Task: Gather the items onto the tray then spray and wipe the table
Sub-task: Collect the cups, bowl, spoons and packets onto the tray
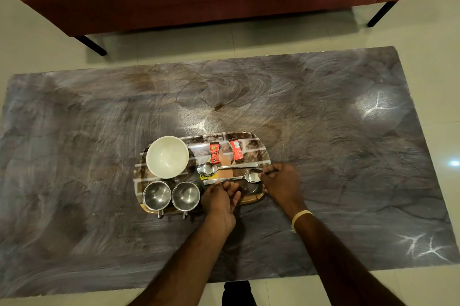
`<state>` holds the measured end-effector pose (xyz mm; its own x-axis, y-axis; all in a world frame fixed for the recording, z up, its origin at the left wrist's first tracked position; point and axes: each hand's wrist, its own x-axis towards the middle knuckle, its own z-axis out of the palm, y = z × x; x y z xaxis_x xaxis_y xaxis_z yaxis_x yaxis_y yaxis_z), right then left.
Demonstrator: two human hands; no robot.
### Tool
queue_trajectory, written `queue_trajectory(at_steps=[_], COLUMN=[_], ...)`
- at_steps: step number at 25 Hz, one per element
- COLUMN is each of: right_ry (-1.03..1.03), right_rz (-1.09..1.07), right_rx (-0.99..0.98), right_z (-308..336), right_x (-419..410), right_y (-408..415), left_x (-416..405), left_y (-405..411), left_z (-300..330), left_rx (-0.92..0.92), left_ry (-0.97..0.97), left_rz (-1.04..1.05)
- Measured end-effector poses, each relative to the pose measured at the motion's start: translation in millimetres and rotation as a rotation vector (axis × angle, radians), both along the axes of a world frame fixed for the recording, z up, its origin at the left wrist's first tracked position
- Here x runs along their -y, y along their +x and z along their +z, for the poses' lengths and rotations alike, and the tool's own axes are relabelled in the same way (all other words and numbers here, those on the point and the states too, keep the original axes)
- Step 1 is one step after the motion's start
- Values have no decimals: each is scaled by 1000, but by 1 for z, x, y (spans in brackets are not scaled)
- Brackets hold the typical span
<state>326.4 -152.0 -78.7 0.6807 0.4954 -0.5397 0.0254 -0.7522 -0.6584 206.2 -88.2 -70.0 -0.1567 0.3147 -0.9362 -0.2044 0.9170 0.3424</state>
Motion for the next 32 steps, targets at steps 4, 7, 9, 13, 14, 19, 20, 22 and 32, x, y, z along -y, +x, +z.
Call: queue_trajectory(at_steps=[4, 7, 9, 13, 14, 19, 20, 22, 32], right_ry=[-28, -52, -56, -75, -76, -112, -123, -148, -115], right_rz=[-31, -57, -71, -53, -38, 21, 35, 70, 41], right_rx=[42, 71, 75, 107, 117, 169, 181, 179, 99], right_z=[1, 0, -2, -2, -2, -2, -2, -1, 4], right_x=[-3, -3, -4, -6, -6, -10, -10, -13, -16], right_y=[-1, 0, 0, 0, 0, 4, 5, 7, 11], left_x=[0, 0, 0, 0, -1, 0, 1, 0, 2], left_y=[1, 2, 3, 6, 6, 8, 8, 8, 3], left_z=[-1, -1, -1, -1, -1, -3, -3, -3, -8], left_rx=[-6, -11, -15, -22, -25, -32, -31, -21, 5], left_ry=[-12, -17, -14, -15, -15, -10, -6, -1, -5], left_rz=[8, 13, 17, 38, 44, 54, 53, 48, 39])
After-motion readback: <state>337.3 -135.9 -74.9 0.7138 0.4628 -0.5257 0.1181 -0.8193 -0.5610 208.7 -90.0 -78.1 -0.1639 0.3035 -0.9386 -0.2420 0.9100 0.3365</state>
